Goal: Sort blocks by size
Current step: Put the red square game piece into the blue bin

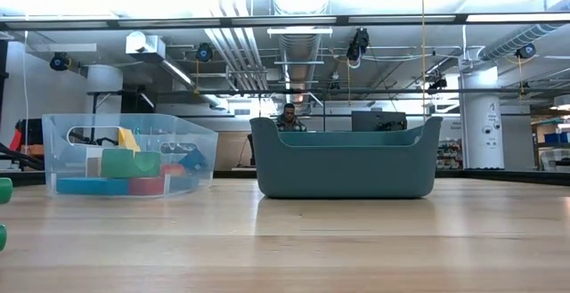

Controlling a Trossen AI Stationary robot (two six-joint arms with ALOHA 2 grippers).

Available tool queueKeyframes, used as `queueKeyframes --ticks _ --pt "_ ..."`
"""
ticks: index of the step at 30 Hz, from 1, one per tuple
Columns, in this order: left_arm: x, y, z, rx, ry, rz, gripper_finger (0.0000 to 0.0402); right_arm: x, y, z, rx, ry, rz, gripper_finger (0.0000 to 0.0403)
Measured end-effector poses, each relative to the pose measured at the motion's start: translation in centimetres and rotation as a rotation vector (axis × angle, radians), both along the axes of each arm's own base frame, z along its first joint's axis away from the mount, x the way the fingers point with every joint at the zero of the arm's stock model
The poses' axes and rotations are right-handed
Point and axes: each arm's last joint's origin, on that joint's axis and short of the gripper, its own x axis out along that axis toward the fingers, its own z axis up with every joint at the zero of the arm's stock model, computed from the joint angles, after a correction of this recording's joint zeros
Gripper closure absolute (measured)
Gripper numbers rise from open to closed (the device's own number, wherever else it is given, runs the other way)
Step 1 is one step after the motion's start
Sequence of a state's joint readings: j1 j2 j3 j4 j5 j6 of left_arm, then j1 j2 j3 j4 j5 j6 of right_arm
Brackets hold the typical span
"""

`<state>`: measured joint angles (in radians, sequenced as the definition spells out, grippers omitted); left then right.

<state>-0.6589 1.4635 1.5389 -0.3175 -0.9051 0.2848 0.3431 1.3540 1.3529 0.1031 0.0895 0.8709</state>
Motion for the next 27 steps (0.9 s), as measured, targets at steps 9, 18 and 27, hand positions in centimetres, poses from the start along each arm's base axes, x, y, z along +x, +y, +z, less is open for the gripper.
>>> queueKeyframes --ticks 9,18,27 --pt "2.1 0.4 -0.8 0.080 0.023 -0.014 0.0166 0.2 0.0 -0.1 0.009 0.002 -0.002 0.0077" --pt "3.5 1.5 -0.7 0.140 0.015 -0.049 0.0166 0.2 0.0 -0.1 0.009 0.001 -0.001 0.0076" --pt "4.3 2.5 -0.7 0.125 0.020 -0.136 0.0171 0.2 0.0 -0.1 0.008 0.002 -0.001 0.0080"
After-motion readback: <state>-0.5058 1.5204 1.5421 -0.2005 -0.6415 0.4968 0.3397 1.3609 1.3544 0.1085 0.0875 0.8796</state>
